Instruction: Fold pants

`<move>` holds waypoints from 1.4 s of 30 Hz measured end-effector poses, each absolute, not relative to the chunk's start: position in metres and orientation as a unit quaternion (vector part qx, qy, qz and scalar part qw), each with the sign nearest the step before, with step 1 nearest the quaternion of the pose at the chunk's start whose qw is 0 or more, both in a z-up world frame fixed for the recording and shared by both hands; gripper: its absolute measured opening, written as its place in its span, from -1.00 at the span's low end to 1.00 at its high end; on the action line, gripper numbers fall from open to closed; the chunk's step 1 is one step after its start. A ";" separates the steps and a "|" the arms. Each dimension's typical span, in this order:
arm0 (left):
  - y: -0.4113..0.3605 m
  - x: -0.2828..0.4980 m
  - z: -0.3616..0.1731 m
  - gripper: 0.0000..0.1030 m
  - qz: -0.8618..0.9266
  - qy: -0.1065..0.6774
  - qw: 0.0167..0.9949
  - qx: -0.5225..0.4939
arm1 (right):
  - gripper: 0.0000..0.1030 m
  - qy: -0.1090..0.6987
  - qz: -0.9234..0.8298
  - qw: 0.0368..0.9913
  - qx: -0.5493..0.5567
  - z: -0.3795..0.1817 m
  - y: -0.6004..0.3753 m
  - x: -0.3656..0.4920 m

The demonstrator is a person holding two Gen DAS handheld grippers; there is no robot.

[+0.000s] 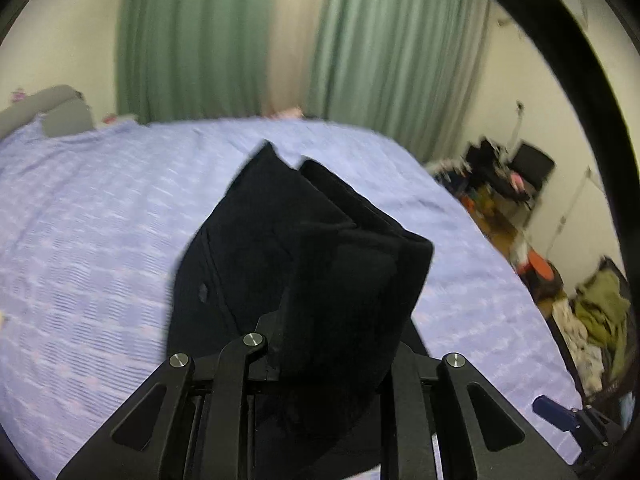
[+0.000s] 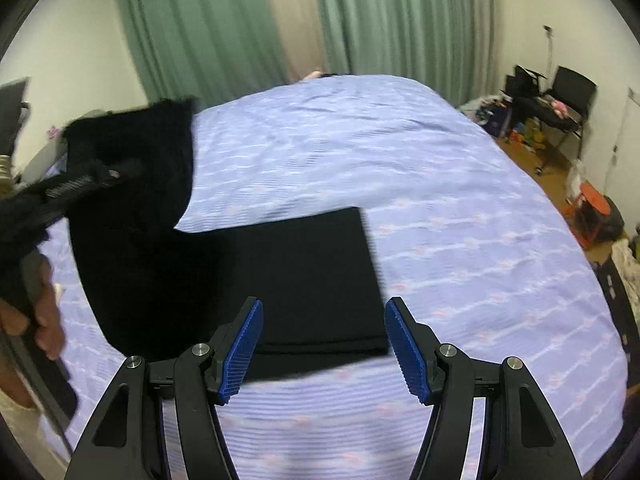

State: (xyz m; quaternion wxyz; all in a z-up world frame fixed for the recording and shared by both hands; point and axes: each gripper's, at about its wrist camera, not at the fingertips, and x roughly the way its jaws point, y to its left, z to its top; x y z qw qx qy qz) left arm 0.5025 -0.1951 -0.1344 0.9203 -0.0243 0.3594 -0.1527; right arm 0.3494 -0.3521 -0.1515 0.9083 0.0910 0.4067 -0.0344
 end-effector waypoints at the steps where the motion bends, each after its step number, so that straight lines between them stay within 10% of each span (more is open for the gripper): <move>1: -0.215 0.504 -0.141 -0.62 -0.157 0.371 0.915 -0.019 | 0.25 0.409 -0.041 0.907 0.096 -0.156 -0.367 0.346; 12: -0.339 0.474 -0.219 -0.56 -0.163 0.482 0.859 0.056 | 0.23 0.443 -0.095 0.882 0.131 -0.201 -0.466 0.327; 16: -0.345 0.459 -0.206 0.36 -0.199 0.499 0.842 0.040 | 0.23 0.449 -0.101 0.875 0.149 -0.208 -0.481 0.327; 19: -0.329 0.427 -0.179 0.69 -0.213 0.477 0.852 0.027 | 0.23 0.445 -0.092 0.877 0.157 -0.205 -0.484 0.330; 42: -0.176 0.455 -0.209 0.66 -0.078 0.485 0.871 -0.001 | -0.09 0.479 0.100 0.864 0.123 -0.269 -0.406 0.506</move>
